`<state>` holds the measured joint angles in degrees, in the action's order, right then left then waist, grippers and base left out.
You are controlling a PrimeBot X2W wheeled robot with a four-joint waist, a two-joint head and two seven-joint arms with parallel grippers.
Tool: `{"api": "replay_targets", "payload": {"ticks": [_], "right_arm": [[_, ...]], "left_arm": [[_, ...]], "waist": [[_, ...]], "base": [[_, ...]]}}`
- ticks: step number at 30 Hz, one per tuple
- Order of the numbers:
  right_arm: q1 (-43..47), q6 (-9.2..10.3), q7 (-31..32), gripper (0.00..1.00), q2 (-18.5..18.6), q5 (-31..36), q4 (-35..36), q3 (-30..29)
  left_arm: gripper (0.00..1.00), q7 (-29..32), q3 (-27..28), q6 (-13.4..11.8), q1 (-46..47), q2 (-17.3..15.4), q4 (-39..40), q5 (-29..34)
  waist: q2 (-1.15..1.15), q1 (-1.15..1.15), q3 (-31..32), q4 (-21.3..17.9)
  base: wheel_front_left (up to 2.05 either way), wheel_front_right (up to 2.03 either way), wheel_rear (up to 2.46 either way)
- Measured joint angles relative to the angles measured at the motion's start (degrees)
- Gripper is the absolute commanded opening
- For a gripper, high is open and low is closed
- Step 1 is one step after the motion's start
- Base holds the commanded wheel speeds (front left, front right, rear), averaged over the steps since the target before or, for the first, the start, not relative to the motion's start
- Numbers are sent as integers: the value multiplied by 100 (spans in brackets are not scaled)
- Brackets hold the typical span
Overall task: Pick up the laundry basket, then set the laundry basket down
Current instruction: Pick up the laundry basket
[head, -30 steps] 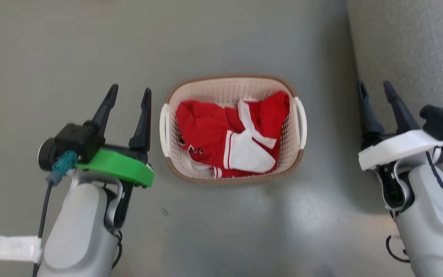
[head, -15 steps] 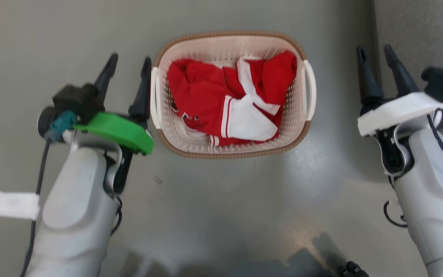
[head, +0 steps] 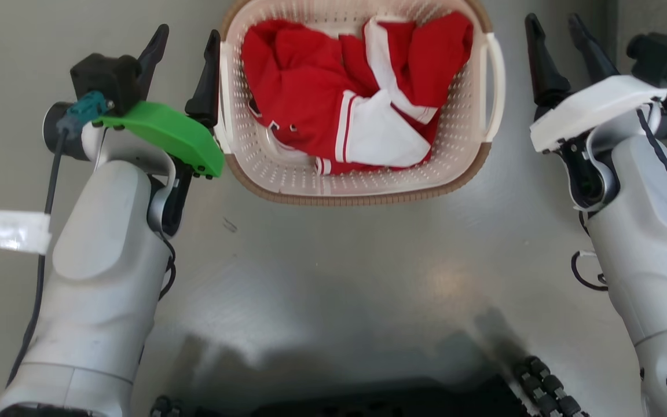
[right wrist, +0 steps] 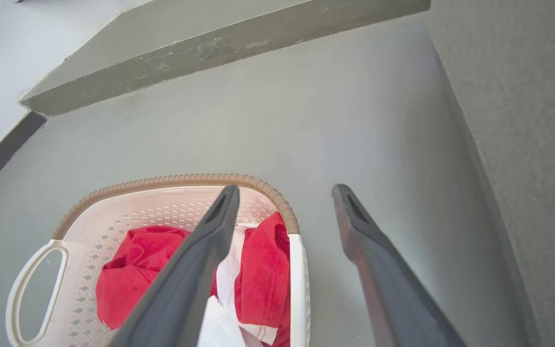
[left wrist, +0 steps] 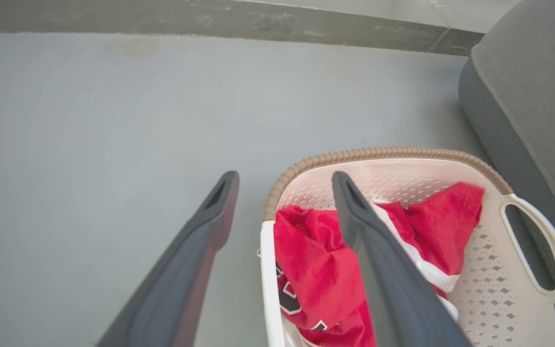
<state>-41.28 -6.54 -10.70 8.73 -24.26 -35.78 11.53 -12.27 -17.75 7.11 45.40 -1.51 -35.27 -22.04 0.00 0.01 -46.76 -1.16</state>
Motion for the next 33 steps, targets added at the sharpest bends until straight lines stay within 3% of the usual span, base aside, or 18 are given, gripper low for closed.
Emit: {"api": "replay_targets", "payload": {"ticks": [14,33], "right_arm": [[-608,-20,124,100,-190,-80,-950,200],[-1168,-53,109,100,-343,-204,-1782,500]], "left_arm": [[100,322,-310,2,681,22,-1015,-491],[100,646,-780,20,1265,27,-1816,-888]], "waist": [[0,-1,-786,20],[0,-1,-1228,-50]], "base": [[0,0,0],[0,0,0]]}}
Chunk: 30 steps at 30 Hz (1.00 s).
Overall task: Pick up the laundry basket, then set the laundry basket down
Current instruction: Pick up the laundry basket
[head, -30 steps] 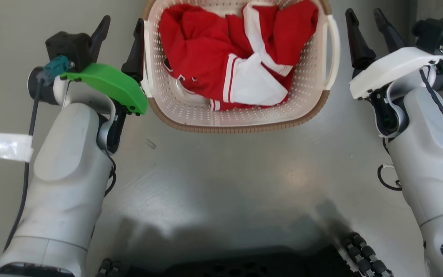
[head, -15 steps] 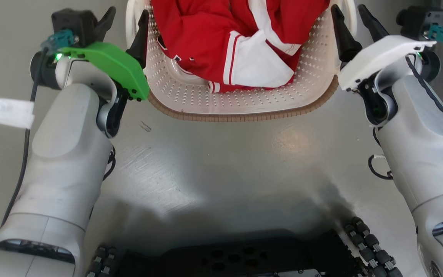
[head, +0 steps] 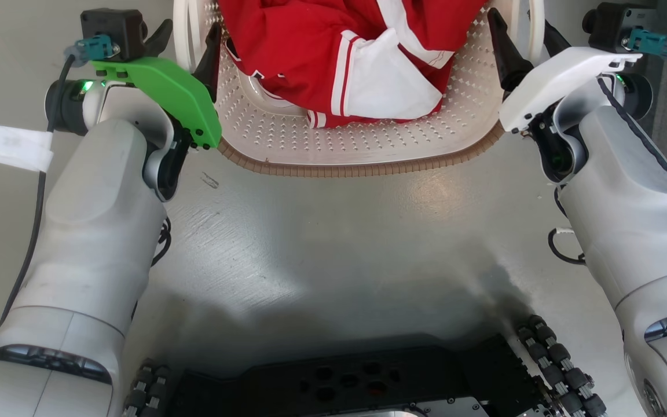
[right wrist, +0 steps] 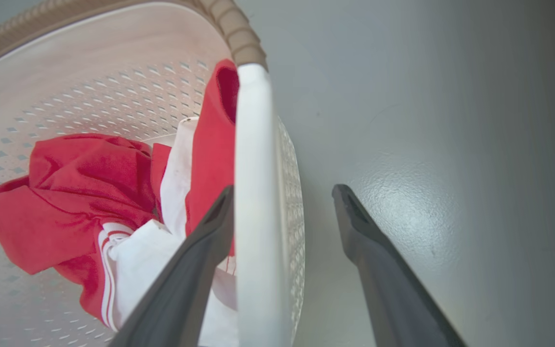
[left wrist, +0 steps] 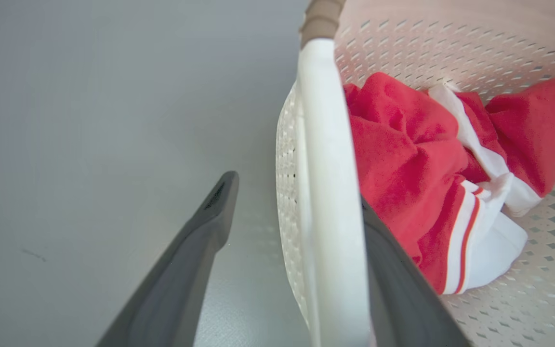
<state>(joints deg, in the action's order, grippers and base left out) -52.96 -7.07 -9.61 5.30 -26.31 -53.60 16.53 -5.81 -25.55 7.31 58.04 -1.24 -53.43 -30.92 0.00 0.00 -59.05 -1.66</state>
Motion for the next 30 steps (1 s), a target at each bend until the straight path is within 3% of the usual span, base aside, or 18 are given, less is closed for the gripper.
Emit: {"api": "replay_targets", "payload": {"ticks": [3,5,6,7,9,10,12,30], "right_arm": [[-73,0,-40,100,-12,-66,-77,47],[-112,0,-52,100,-19,-101,-115,70],[-125,0,-56,100,-23,-102,-138,88],[-142,0,-70,100,-27,-111,-167,108],[-184,0,-92,47,-31,-149,-210,143],[-199,0,-102,33,-32,-157,-229,163],[-214,-1,-111,0,-35,-188,-264,208],[-318,8,-283,0,-125,-413,-591,524]], "left_arm": [[100,1,-44,0,63,1,-67,-68],[91,1,-65,0,97,1,-121,-120],[71,1,-76,0,110,1,-146,-131],[43,1,-88,0,125,1,-167,-152],[20,-4,-126,11,141,12,-180,-205],[0,-4,-153,24,154,25,-188,-258],[0,-11,-193,15,198,46,-210,-320],[0,-162,-591,16,243,44,-548,-673]], "waist": [[0,0,-7,-4],[0,0,-9,-3],[0,0,-10,-3],[0,0,-10,-2],[0,0,-11,0],[0,0,-10,1],[0,-1,-9,3],[0,0,254,-12]], "base": [[0,0,0],[0,0,0],[0,0,0],[0,0,0],[0,0,0],[0,0,0],[0,0,0],[0,0,0]]}}
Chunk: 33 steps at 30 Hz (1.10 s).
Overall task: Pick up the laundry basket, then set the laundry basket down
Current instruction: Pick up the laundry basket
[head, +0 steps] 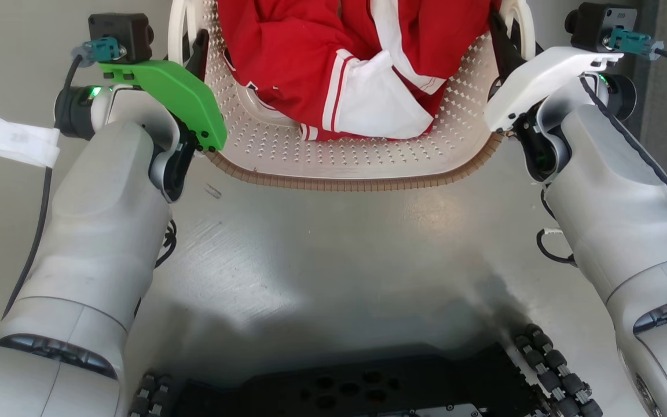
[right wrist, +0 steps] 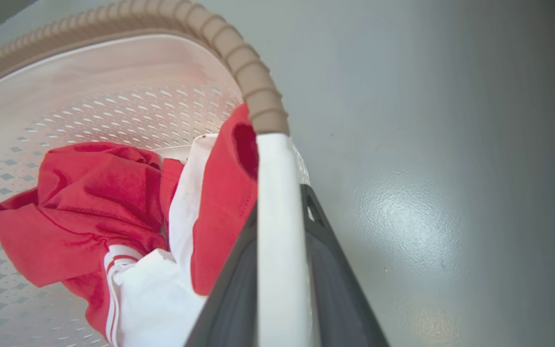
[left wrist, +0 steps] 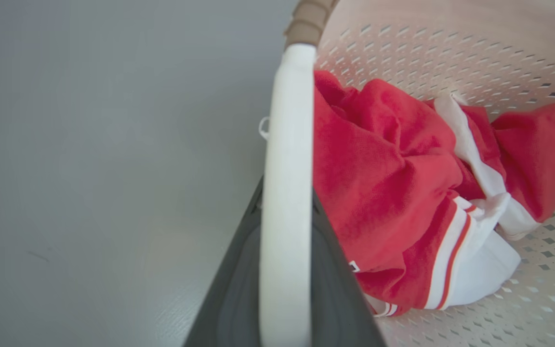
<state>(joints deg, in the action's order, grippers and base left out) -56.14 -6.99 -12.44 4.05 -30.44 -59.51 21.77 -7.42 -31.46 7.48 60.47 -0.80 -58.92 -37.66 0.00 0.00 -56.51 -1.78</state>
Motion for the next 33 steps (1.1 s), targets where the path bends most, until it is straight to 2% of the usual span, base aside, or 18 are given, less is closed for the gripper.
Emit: {"api": "replay_targets", "payload": {"ticks": [17,33], "right_arm": [[171,-2,-1,0,-34,-254,-299,436],[495,-2,602,0,-53,-733,-481,864]], "left_arm": [[0,35,-312,0,-319,1,-250,-443],[0,446,-584,0,-792,3,-442,-905]], "waist": [[0,0,876,-24],[0,0,2023,-72]], "base": [[0,0,0],[0,0,0]]}}
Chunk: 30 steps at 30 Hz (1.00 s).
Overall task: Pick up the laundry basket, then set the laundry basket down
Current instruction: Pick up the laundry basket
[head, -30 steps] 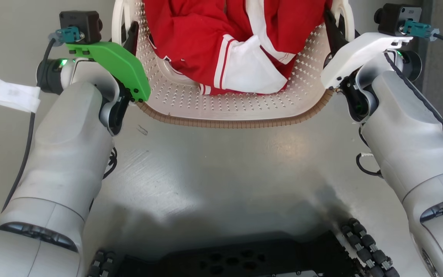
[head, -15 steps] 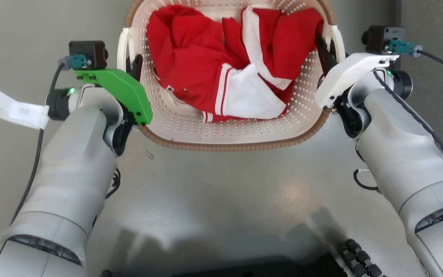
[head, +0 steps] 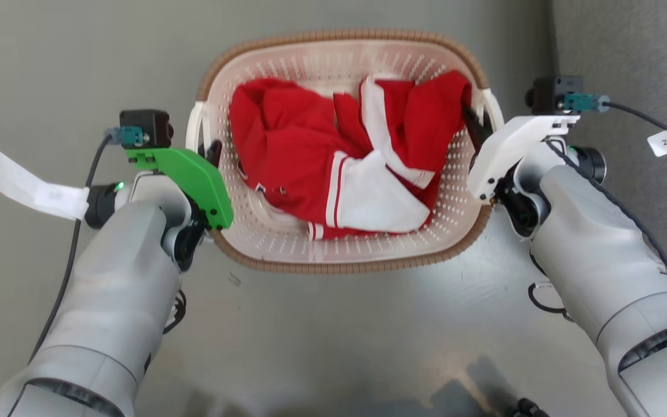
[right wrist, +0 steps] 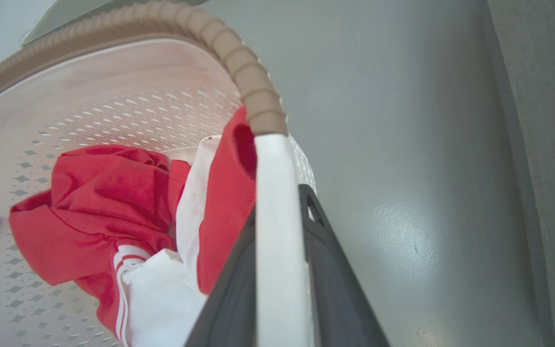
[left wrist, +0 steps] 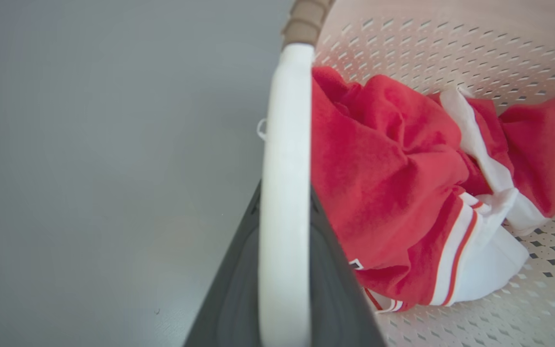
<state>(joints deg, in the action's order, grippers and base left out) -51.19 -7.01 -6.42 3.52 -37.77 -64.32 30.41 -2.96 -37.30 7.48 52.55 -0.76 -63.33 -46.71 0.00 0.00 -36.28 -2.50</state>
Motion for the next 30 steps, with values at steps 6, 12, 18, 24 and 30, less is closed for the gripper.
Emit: {"api": "replay_targets", "payload": {"ticks": [6,12,18,24,30], "right_arm": [[172,0,305,0,-26,-215,-78,111],[432,4,532,0,-22,-525,-12,256],[756,7,756,0,-15,-791,69,428],[1077,13,932,0,-15,-973,94,606],[1377,54,1204,0,-23,-1149,98,816]], "left_arm": [[0,252,-116,0,-192,3,-94,-209],[0,426,-191,0,-405,4,-153,-319],[0,571,-261,1,-687,3,-254,-503],[0,698,-355,2,-1022,5,-287,-622],[0,831,-398,7,-1380,20,-400,-737]], "waist": [[0,0,512,-13],[0,0,954,-14],[0,0,1395,-10],[0,0,1838,-3],[0,0,2279,5]], "base": [[0,0,0],[0,0,0],[0,0,0],[0,0,0],[0,0,0]]}}
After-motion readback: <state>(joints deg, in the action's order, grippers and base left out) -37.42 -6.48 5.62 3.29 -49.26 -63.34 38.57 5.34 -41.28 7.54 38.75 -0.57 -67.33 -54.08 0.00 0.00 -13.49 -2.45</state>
